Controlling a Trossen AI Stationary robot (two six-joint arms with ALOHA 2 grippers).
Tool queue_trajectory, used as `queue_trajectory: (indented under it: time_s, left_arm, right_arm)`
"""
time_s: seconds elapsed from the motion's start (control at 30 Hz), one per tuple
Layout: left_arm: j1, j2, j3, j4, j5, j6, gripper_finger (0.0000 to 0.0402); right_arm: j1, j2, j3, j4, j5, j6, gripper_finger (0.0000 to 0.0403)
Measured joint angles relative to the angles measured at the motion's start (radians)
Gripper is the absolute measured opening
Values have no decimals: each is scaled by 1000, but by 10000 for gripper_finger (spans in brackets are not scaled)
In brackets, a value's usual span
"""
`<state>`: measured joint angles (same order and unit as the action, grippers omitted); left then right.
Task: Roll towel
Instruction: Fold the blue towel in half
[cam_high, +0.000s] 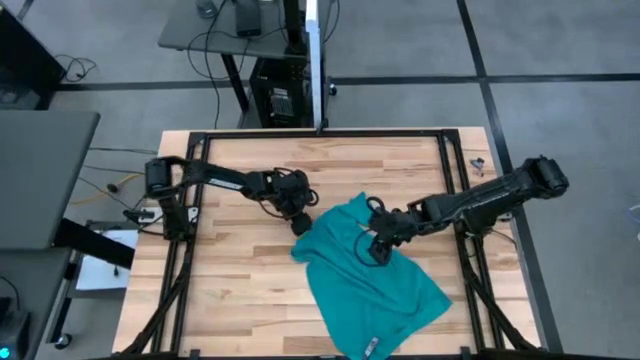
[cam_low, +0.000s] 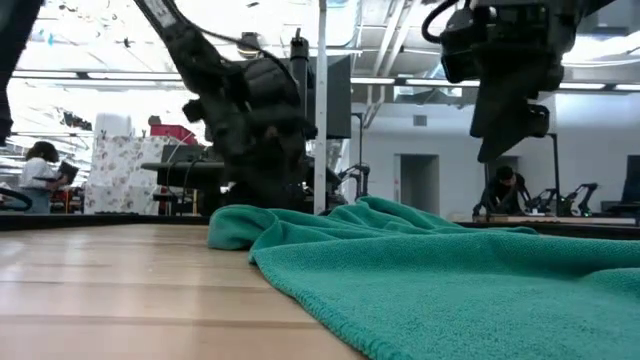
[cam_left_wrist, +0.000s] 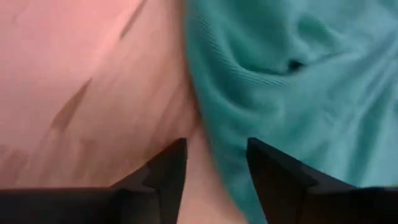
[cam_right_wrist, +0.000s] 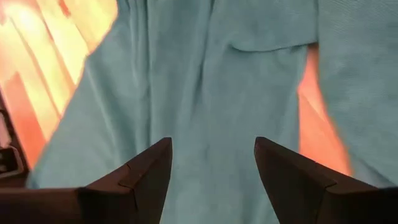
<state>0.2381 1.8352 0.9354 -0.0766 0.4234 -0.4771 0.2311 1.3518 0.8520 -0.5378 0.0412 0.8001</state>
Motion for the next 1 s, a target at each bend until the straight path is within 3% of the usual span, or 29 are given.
queue_trajectory:
  time_s: [0.17,0.27,0.37,0.47,0.57,0.67,0.83,1.0]
  left_arm:
    - [-10,88,2,216,69,-154,200]
    - [-41,154,8,384,164,-224,205]
    - [-75,198,39,409,203,-234,203]
    - [-85,205,73,383,182,-248,169]
    - [-89,164,109,317,104,-226,93]
    - [-101,91,169,94,-34,-94,17]
    - [-204,1,339,-203,-264,177,5]
    - [-347,0,484,-252,-468,362,2]
  right_arm:
    - [14,0,-19,-19,-3,-72,223]
    - [3,3,-29,-19,-4,-132,223]
    - [-20,4,-37,-21,-4,-175,223]
    - [-36,4,-37,-44,-4,-194,223]
    - [-36,0,-37,-59,-14,-188,223]
    - [-21,-26,-37,-106,-19,-121,222]
    - [41,-129,-37,-147,-1,26,209]
    - [131,-228,-37,-182,83,126,190]
